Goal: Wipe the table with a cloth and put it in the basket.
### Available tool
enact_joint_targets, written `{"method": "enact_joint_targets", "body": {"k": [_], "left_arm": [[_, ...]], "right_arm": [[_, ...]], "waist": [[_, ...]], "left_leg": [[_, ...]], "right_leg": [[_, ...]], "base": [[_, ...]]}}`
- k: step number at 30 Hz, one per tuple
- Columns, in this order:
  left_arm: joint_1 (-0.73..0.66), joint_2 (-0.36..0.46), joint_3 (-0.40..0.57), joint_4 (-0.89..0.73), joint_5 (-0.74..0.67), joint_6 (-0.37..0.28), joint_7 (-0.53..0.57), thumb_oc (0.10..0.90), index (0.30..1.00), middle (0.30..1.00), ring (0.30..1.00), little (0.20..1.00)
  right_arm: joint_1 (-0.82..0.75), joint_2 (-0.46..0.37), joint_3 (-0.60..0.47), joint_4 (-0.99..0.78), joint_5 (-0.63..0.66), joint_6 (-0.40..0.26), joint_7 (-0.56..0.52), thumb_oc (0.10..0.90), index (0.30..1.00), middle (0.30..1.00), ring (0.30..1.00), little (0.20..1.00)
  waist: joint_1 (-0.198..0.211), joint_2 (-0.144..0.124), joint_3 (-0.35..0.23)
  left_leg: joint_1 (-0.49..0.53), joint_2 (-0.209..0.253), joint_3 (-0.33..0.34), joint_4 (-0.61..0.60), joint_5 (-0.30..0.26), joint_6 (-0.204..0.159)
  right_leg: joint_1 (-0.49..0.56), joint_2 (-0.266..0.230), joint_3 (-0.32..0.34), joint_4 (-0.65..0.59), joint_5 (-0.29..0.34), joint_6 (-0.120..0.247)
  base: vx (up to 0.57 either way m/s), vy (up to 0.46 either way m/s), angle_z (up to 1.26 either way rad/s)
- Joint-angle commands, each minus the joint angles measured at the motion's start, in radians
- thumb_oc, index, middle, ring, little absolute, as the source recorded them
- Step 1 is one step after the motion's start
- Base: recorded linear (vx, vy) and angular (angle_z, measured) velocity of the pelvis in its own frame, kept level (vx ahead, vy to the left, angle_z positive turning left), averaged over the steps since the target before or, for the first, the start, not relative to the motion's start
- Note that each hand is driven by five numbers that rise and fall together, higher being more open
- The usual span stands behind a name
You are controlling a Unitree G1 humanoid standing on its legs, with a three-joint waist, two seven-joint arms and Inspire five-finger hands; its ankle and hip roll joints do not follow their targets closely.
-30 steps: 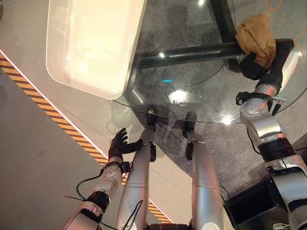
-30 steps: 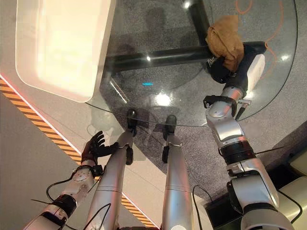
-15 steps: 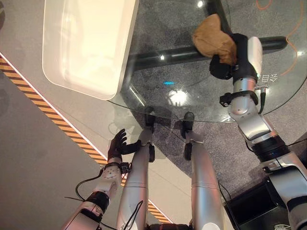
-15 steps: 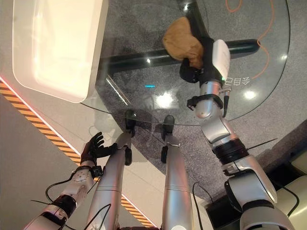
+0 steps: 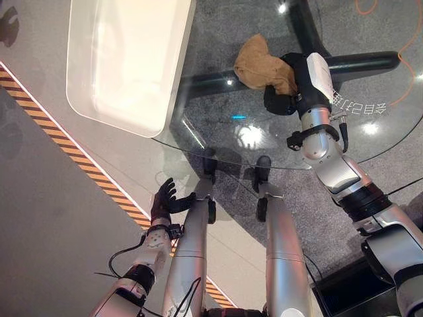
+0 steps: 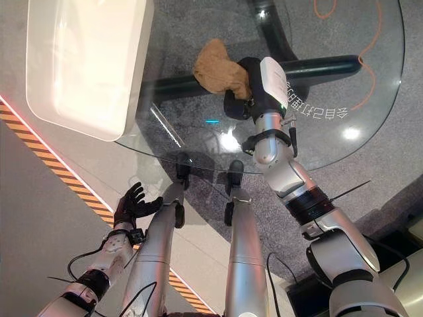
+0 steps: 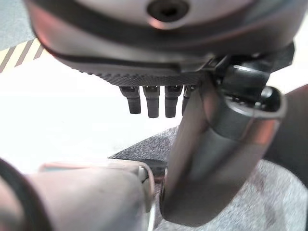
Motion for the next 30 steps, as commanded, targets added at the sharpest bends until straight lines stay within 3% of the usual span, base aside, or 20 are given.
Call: {"method": "enact_joint_targets", "body": {"k": [1, 8, 14, 23, 30], "left_arm": [[0.120, -0.005, 0.033, -0.028, -0.065, -0.095, 0.079, 0.800, 0.900, 0.900, 0.900, 0.900], [0.140, 0.006, 0.122, -0.112, -0.069, -0.238, 0.204, 0.800, 0.900, 0.900, 0.900, 0.900], [0.154, 0.004, 0.189, -0.250, 0.046, -0.323, 0.301, 0.800, 0.900, 0.900, 0.900, 0.900], [0.194, 0.019, 0.246, -0.436, 0.165, -0.346, 0.392, 0.800, 0.900, 0.900, 0.900, 0.900], [0.232, 0.046, 0.274, -0.604, 0.229, -0.349, 0.438, 0.800, 0.900, 0.900, 0.900, 0.900]], "right_arm": [[0.078, 0.092, 0.144, -0.070, 0.008, -0.038, 0.137, 0.100, 0.300, 0.300, 0.300, 0.200], [0.105, 0.092, 0.135, -0.080, 0.015, -0.032, 0.142, 0.100, 0.300, 0.300, 0.300, 0.200], [0.144, 0.104, 0.071, -0.105, 0.074, -0.057, 0.057, 0.100, 0.300, 0.300, 0.300, 0.200], [0.230, 0.104, -0.097, -0.210, 0.135, -0.146, -0.061, 0.100, 0.300, 0.300, 0.300, 0.200], [0.315, 0.111, -0.182, -0.302, 0.156, -0.204, -0.073, 0.100, 0.300, 0.300, 0.300, 0.200]], "waist": [[0.036, 0.028, -0.014], [0.049, 0.030, -0.014], [0.061, 0.026, -0.014], [0.055, 0.013, -0.014], [0.048, 0.015, -0.014]], "left_leg": [[0.017, -0.062, 0.063, 0.068, -0.100, 0.069], [0.038, -0.063, 0.055, 0.063, -0.098, 0.066], [0.071, -0.062, 0.044, 0.060, -0.102, 0.068], [0.141, -0.066, 0.034, 0.050, -0.111, 0.077], [0.184, -0.073, 0.037, 0.051, -0.122, 0.086]], "right_leg": [[-0.004, 0.018, -0.037, -0.092, 0.100, 0.011], [0.016, 0.018, -0.043, -0.088, 0.091, 0.008], [0.046, 0.023, -0.047, -0.075, 0.079, 0.006], [0.113, 0.035, -0.039, -0.082, 0.077, 0.006], [0.154, 0.035, -0.030, -0.085, 0.074, 0.006]], "base": [[0.00, -0.020, 0.05], [0.00, -0.011, 0.09], [0.00, -0.006, 0.03], [0.00, -0.008, 0.03], [0.00, 0.000, 0.00]]}}
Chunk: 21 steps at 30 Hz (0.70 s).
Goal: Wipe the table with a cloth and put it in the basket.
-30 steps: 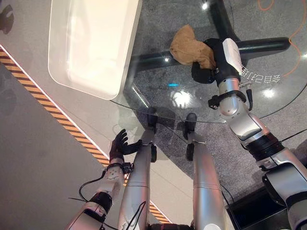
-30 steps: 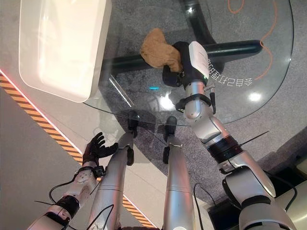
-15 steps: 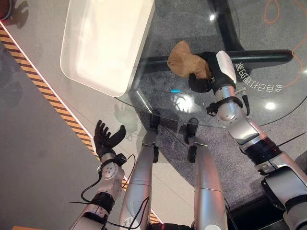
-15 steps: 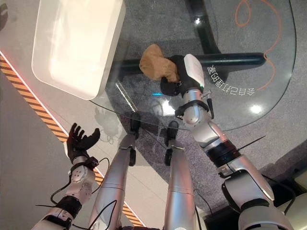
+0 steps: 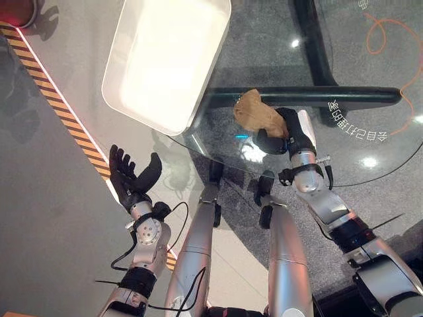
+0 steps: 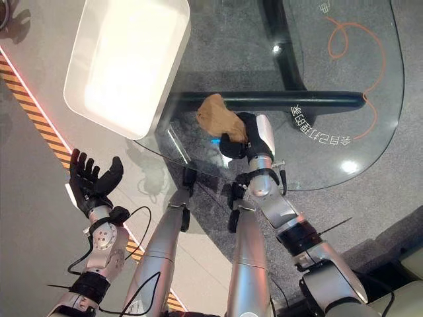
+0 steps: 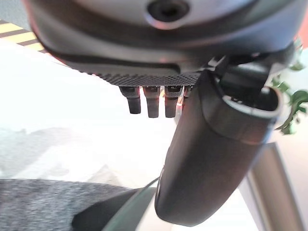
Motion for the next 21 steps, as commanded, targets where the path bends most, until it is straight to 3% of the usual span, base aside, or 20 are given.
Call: {"method": "enact_joint_targets", "body": {"k": [1, 3, 5, 8, 12, 16, 17, 20, 21], "left_arm": [[0.094, 0.060, 0.082, -0.164, 0.077, -0.094, 0.063, 0.800, 0.900, 0.900, 0.900, 0.900], [0.095, 0.064, 0.084, -0.196, 0.078, -0.095, 0.055, 0.800, 0.900, 0.900, 0.900, 0.900], [0.101, 0.074, 0.086, -0.262, 0.096, -0.086, 0.048, 0.800, 0.900, 0.900, 0.900, 0.900], [0.111, 0.089, 0.085, -0.335, 0.112, -0.085, 0.066, 0.800, 0.900, 0.900, 0.900, 0.900], [0.122, 0.095, 0.095, -0.375, 0.054, -0.105, 0.002, 0.800, 0.900, 0.900, 0.900, 0.900], [0.123, 0.102, 0.082, -0.433, -0.064, -0.083, -0.197, 0.800, 0.900, 0.900, 0.900, 0.900], [0.121, 0.107, 0.065, -0.456, -0.162, -0.042, -0.368, 0.800, 0.900, 0.900, 0.900, 0.900], [0.127, 0.121, -0.006, -0.538, -0.283, -0.024, -0.631, 0.800, 0.900, 0.900, 0.900, 0.900], [0.125, 0.127, -0.021, -0.543, -0.299, -0.031, -0.654, 0.800, 0.900, 0.900, 0.900, 0.900]], "right_arm": [[0.005, 0.008, -0.079, -0.250, 0.020, -0.167, -0.043, 0.100, 0.300, 0.300, 0.300, 0.200], [0.014, 0.011, -0.089, -0.268, 0.065, -0.187, -0.033, 0.100, 0.300, 0.300, 0.300, 0.200], [0.035, 0.023, -0.114, -0.311, 0.197, -0.242, 0.014, 0.100, 0.300, 0.300, 0.300, 0.200], [0.075, 0.051, -0.144, -0.365, 0.286, -0.329, 0.081, 0.100, 0.300, 0.300, 0.300, 0.200], [0.102, 0.077, -0.166, -0.413, 0.326, -0.403, 0.119, 0.100, 0.300, 0.300, 0.300, 0.200], [0.116, 0.081, -0.191, -0.458, 0.339, -0.414, 0.154, 0.100, 0.300, 0.300, 0.300, 0.200], [0.120, 0.076, -0.193, -0.468, 0.335, -0.409, 0.165, 0.100, 0.300, 0.300, 0.300, 0.200], [0.135, 0.043, -0.195, -0.478, 0.339, -0.401, 0.220, 0.100, 0.300, 0.300, 0.300, 0.200], [0.137, 0.037, -0.190, -0.478, 0.340, -0.407, 0.229, 0.100, 0.300, 0.300, 0.300, 0.200]], "waist": [[-0.008, 0.020, -0.018], [-0.009, 0.020, -0.018], [-0.010, 0.018, -0.018], [-0.013, 0.013, -0.018], [-0.017, 0.009, -0.018], [-0.024, 0.006, -0.018], [-0.027, 0.006, -0.018], [-0.039, 0.012, -0.018], [-0.041, 0.013, -0.018]], "left_leg": [[0.077, -0.059, 0.088, 0.048, -0.123, 0.087], [0.083, -0.059, 0.089, 0.049, -0.125, 0.088], [0.095, -0.060, 0.088, 0.047, -0.127, 0.090], [0.108, -0.064, 0.086, 0.046, -0.128, 0.093], [0.122, -0.065, 0.087, 0.048, -0.132, 0.095], [0.126, -0.065, 0.092, 0.051, -0.133, 0.098], [0.127, -0.064, 0.094, 0.049, -0.132, 0.100], [0.126, -0.062, 0.103, 0.038, -0.124, 0.106], [0.127, -0.062, 0.105, 0.035, -0.124, 0.107]], "right_leg": [[0.034, 0.049, 0.016, -0.108, 0.104, 0.027], [0.040, 0.048, 0.017, -0.108, 0.104, 0.028], [0.053, 0.048, 0.018, -0.111, 0.103, 0.028], [0.072, 0.049, 0.018, -0.119, 0.104, 0.027], [0.089, 0.052, 0.022, -0.123, 0.104, 0.028], [0.094, 0.054, 0.029, -0.125, 0.109, 0.031], [0.095, 0.054, 0.030, -0.129, 0.112, 0.032], [0.095, 0.057, 0.039, -0.146, 0.127, 0.034], [0.097, 0.058, 0.041, -0.150, 0.129, 0.034]], "base": [[0.00, 0.000, 0.00], [0.00, 0.000, 0.00], [0.00, 0.000, 0.00], [0.00, 0.000, 0.00], [0.00, 0.000, 0.00], [0.00, 0.000, 0.00], [0.00, 0.000, 0.00], [-0.02, 0.035, 0.00], [-0.01, 0.050, -0.02]]}}
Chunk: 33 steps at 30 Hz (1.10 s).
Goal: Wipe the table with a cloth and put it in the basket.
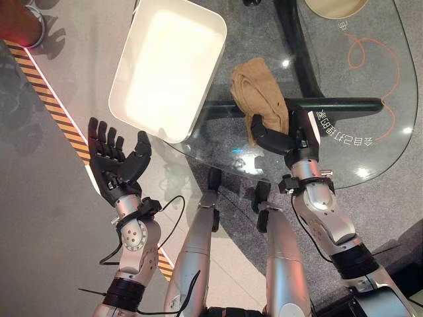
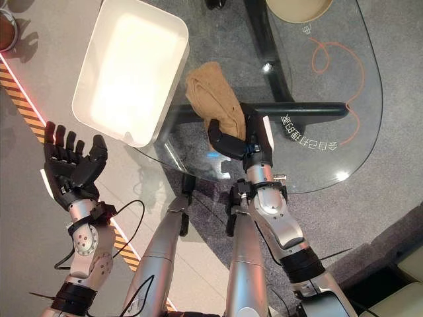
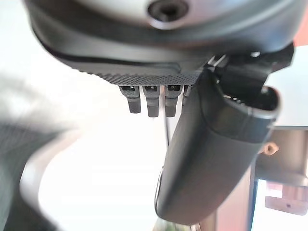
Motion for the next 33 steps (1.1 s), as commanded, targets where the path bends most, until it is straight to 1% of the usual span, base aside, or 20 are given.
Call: {"method": "enact_joint_targets", "body": {"k": [1, 3, 5, 8, 9, 15, 18, 21, 23, 26, 30, 33], "left_arm": [[0.023, 0.050, -0.005, -0.165, -0.054, -0.066, -0.210, 0.800, 0.900, 0.900, 0.900, 0.900], [0.011, 0.063, -0.017, -0.159, -0.066, -0.070, -0.229, 0.800, 0.900, 0.900, 0.900, 0.900], [-0.001, 0.080, -0.032, -0.154, -0.076, -0.061, -0.250, 0.800, 0.900, 0.900, 0.900, 0.900], [-0.007, 0.096, -0.040, -0.150, -0.100, -0.047, -0.285, 0.800, 0.900, 0.900, 0.900, 0.900], [-0.018, 0.113, -0.055, -0.149, -0.112, -0.021, -0.352, 0.800, 0.900, 0.900, 0.900, 0.900], [-0.043, 0.149, -0.105, -0.169, -0.161, 0.026, -0.506, 0.800, 0.900, 0.900, 0.900, 0.900], [-0.071, 0.159, -0.139, -0.175, -0.187, 0.026, -0.500, 0.800, 0.900, 0.900, 0.900, 0.900], [-0.095, 0.153, -0.161, -0.178, -0.184, 0.030, -0.477, 0.800, 0.900, 0.900, 0.900, 0.900], [-0.107, 0.149, -0.173, -0.172, -0.160, 0.049, -0.463, 0.800, 0.900, 0.900, 0.900, 0.900], [-0.107, 0.152, -0.185, -0.174, -0.138, 0.087, -0.458, 0.800, 0.900, 0.900, 0.900, 0.900], [-0.099, 0.142, -0.192, -0.165, -0.169, 0.109, -0.477, 0.800, 0.900, 0.900, 0.900, 0.900], [-0.102, 0.130, -0.206, -0.162, -0.205, 0.117, -0.499, 0.800, 0.900, 0.900, 0.900, 0.900]], "right_arm": [[-0.028, -0.024, -0.033, -0.209, 0.004, -0.154, 0.093, 0.100, 0.300, 0.300, 0.300, 0.200], [-0.031, -0.027, -0.027, -0.203, -0.001, -0.165, 0.104, 0.100, 0.300, 0.300, 0.300, 0.200], [-0.035, -0.037, -0.019, -0.200, 0.000, -0.176, 0.120, 0.100, 0.300, 0.300, 0.300, 0.200], [-0.038, -0.045, -0.012, -0.203, -0.017, -0.174, 0.127, 0.100, 0.300, 0.300, 0.300, 0.200], [-0.049, -0.061, -0.001, -0.205, -0.020, -0.170, 0.131, 0.100, 0.300, 0.300, 0.300, 0.200], [-0.060, -0.091, 0.017, -0.187, -0.004, -0.171, 0.142, 0.100, 0.300, 0.300, 0.300, 0.200], [-0.071, -0.093, 0.041, -0.177, 0.002, -0.177, 0.145, 0.100, 0.300, 0.300, 0.300, 0.200], [-0.080, -0.082, 0.064, -0.182, -0.008, -0.169, 0.149, 0.100, 0.300, 0.300, 0.300, 0.200], [-0.089, -0.076, 0.080, -0.181, -0.025, -0.171, 0.133, 0.100, 0.300, 0.300, 0.300, 0.200], [-0.094, -0.079, 0.078, -0.183, -0.012, -0.184, 0.117, 0.100, 0.300, 0.300, 0.300, 0.200], [-0.099, -0.082, 0.075, -0.194, 0.001, -0.189, 0.128, 0.100, 0.300, 0.300, 0.300, 0.200], [-0.106, -0.071, 0.095, -0.204, 0.024, -0.169, 0.159, 0.100, 0.300, 0.300, 0.300, 0.200]], "waist": [[-0.021, 0.022, -0.023], [-0.024, 0.021, -0.023], [-0.029, 0.020, -0.023], [-0.032, 0.019, -0.023], [-0.034, 0.018, -0.023], [-0.041, 0.020, -0.023], [-0.045, 0.019, -0.023], [-0.047, 0.016, -0.023], [-0.047, 0.014, -0.023], [-0.047, 0.013, -0.023], [-0.047, 0.012, -0.023], [-0.048, 0.011, -0.023]], "left_leg": [[0.066, -0.055, 0.101, 0.036, -0.113, 0.101], [0.065, -0.053, 0.105, 0.034, -0.113, 0.102], [0.062, -0.052, 0.108, 0.034, -0.112, 0.102], [0.058, -0.050, 0.110, 0.037, -0.112, 0.102], [0.056, -0.049, 0.113, 0.039, -0.113, 0.103], [0.050, -0.045, 0.120, 0.037, -0.110, 0.103], [0.046, -0.045, 0.119, 0.034, -0.108, 0.104], [0.042, -0.045, 0.118, 0.032, -0.106, 0.105], [0.039, -0.045, 0.117, 0.035, -0.107, 0.105], [0.038, -0.045, 0.113, 0.032, -0.104, 0.104], [0.038, -0.046, 0.112, 0.027, -0.103, 0.104], [0.038, -0.045, 0.110, 0.024, -0.101, 0.103]], "right_leg": [[0.032, 0.064, 0.035, -0.134, 0.135, 0.025], [0.030, 0.064, 0.037, -0.137, 0.136, 0.026], [0.029, 0.064, 0.040, -0.140, 0.139, 0.026], [0.024, 0.066, 0.043, -0.138, 0.140, 0.026], [0.023, 0.064, 0.044, -0.140, 0.142, 0.027], [0.017, 0.062, 0.051, -0.146, 0.149, 0.027], [0.013, 0.063, 0.055, -0.148, 0.152, 0.028], [0.007, 0.065, 0.058, -0.150, 0.155, 0.029], [0.005, 0.064, 0.057, -0.149, 0.155, 0.029], [0.006, 0.064, 0.057, -0.153, 0.158, 0.030], [0.006, 0.067, 0.058, -0.156, 0.158, 0.030], [0.005, 0.068, 0.059, -0.156, 0.158, 0.030]], "base": [[-0.01, 0.028, -0.04], [-0.01, 0.022, -0.08], [-0.01, 0.015, -0.11], [-0.01, 0.010, -0.06], [0.00, 0.000, 0.00], [0.00, 0.000, 0.00], [0.00, 0.000, 0.00], [0.00, -0.005, -0.04], [0.00, -0.005, -0.02], [0.00, 0.000, 0.00], [0.00, 0.000, 0.00], [0.00, 0.000, 0.00]]}}
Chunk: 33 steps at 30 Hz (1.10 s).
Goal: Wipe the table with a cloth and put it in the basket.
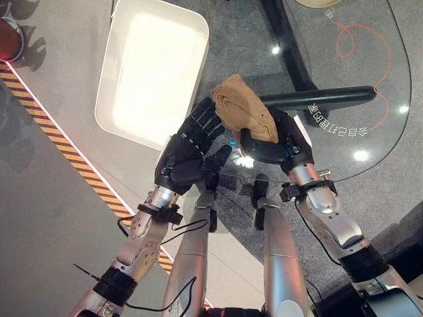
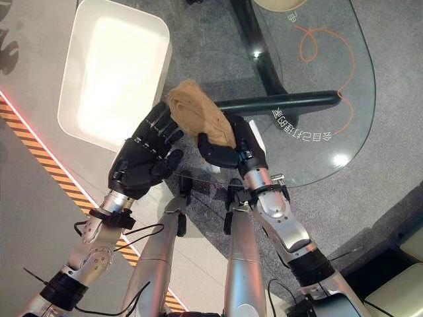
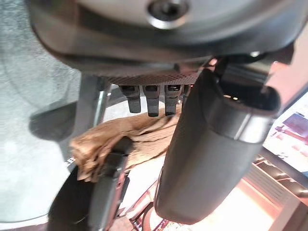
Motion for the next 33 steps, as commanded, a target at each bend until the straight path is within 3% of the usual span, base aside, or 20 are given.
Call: {"method": "enact_joint_targets", "body": {"k": [1, 8, 15, 21, 27, 33], "left_arm": [[0.001, -0.028, -0.005, -0.131, -0.048, -0.041, -0.079, 0.800, 0.900, 0.900, 0.900, 0.900], [-0.006, -0.056, -0.027, -0.133, -0.099, -0.020, -0.100, 0.800, 0.900, 0.900, 0.900, 0.900], [-0.002, -0.071, -0.021, -0.112, -0.094, -0.011, -0.075, 0.800, 0.900, 0.900, 0.900, 0.900], [0.007, -0.087, -0.008, -0.109, -0.122, -0.005, -0.087, 0.800, 0.900, 0.900, 0.900, 0.900], [0.025, -0.114, 0.008, -0.086, -0.199, 0.003, -0.122, 0.800, 0.900, 0.900, 0.900, 0.900], [0.036, -0.148, 0.032, -0.082, -0.267, 0.017, -0.161, 0.800, 0.900, 0.900, 0.900, 0.900]], "right_arm": [[-0.106, 0.016, 0.018, -0.204, 0.015, -0.142, 0.064, 0.100, 0.300, 0.300, 0.300, 0.200], [-0.116, 0.033, 0.068, -0.188, -0.003, -0.141, 0.077, 0.100, 0.300, 0.300, 0.300, 0.200], [-0.129, 0.049, 0.047, -0.205, 0.025, -0.206, 0.057, 0.100, 0.300, 0.300, 0.300, 0.200], [-0.121, 0.053, 0.032, -0.220, 0.016, -0.192, 0.075, 0.100, 0.300, 0.300, 0.300, 0.200], [-0.117, 0.072, 0.008, -0.240, 0.039, -0.288, 0.103, 0.100, 0.300, 0.300, 0.300, 0.200], [-0.130, 0.077, -0.006, -0.250, 0.011, -0.275, 0.124, 0.100, 0.300, 0.300, 0.300, 0.200]], "waist": [[0.005, 0.011, -0.024], [0.008, 0.008, -0.024], [0.007, 0.005, -0.024], [0.004, 0.005, -0.024], [0.004, 0.000, -0.024], [0.004, 0.004, -0.024]], "left_leg": [[0.045, -0.042, 0.066, 0.024, -0.085, 0.077], [0.044, -0.041, 0.065, 0.018, -0.082, 0.077], [0.051, -0.042, 0.065, 0.013, -0.084, 0.075], [0.055, -0.041, 0.069, 0.010, -0.084, 0.074], [0.063, -0.039, 0.073, 0.008, -0.088, 0.073], [0.064, -0.039, 0.075, 0.010, -0.091, 0.072]], "right_leg": [[0.012, 0.069, 0.015, -0.131, 0.148, 0.001], [0.014, 0.066, 0.010, -0.140, 0.152, 0.000], [0.021, 0.069, 0.008, -0.145, 0.151, 0.001], [0.022, 0.070, 0.008, -0.146, 0.151, 0.000], [0.032, 0.070, 0.001, -0.151, 0.150, 0.001], [0.029, 0.070, 0.000, -0.147, 0.147, -0.002]], "base": [[0.00, 0.000, 0.00], [0.00, 0.000, 0.00], [0.00, 0.000, 0.00], [0.00, 0.000, 0.00], [0.00, -0.016, 0.00], [0.00, 0.000, 0.00]]}}
